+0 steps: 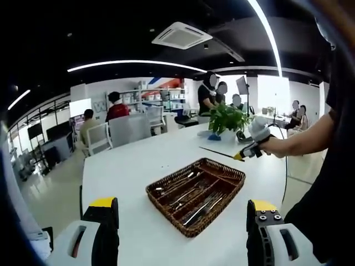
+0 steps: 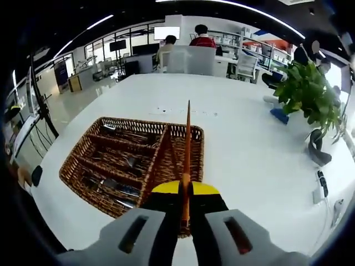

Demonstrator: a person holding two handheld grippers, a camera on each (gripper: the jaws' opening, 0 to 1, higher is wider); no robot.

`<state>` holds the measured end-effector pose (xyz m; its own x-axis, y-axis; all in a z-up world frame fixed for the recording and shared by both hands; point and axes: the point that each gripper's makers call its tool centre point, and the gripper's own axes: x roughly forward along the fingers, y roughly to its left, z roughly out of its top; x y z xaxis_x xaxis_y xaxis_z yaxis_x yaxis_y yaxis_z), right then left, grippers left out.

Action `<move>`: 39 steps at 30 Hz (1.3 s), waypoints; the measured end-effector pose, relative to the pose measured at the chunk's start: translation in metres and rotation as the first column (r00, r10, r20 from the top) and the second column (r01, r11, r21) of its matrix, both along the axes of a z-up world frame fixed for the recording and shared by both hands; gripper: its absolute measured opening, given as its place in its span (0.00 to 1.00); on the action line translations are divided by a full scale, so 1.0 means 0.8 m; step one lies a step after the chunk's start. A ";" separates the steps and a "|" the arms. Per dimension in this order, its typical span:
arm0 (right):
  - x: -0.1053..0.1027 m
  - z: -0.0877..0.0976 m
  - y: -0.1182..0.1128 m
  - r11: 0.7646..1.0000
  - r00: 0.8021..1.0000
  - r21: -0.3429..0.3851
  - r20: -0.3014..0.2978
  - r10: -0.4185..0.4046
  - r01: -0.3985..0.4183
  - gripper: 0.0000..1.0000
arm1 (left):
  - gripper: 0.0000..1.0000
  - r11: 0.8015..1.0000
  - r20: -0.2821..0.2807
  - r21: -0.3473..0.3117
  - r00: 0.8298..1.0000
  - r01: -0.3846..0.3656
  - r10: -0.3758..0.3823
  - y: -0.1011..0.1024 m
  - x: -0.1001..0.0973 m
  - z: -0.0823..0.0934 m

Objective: Arrange the knives, forks, and spoons in their matching storage slots by inserting each utensil handle-first until every utensil is classified and aligned in the correct compartment

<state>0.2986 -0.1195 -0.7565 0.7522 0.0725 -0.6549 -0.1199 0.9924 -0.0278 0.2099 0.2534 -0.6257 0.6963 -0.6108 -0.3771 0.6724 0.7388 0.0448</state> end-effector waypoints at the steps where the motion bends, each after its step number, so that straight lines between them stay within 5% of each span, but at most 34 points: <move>1: 0.000 -0.002 0.000 1.000 1.000 -0.002 -0.001 -0.001 0.001 0.02 | 1.00 1.000 0.000 -0.001 1.000 0.000 0.000 0.001 0.001 -0.001; 39: -0.001 -0.077 0.013 1.000 0.995 0.009 -0.096 0.003 -0.002 0.02 | 1.00 0.998 -0.042 0.014 0.997 -0.060 0.060 0.026 0.012 -0.020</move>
<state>0.2976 -0.1088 -0.8181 0.6857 0.0806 -0.7234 -0.1245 0.9922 -0.0075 0.2196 0.2745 -0.6419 0.7148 -0.5632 -0.4145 0.6283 0.7775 0.0270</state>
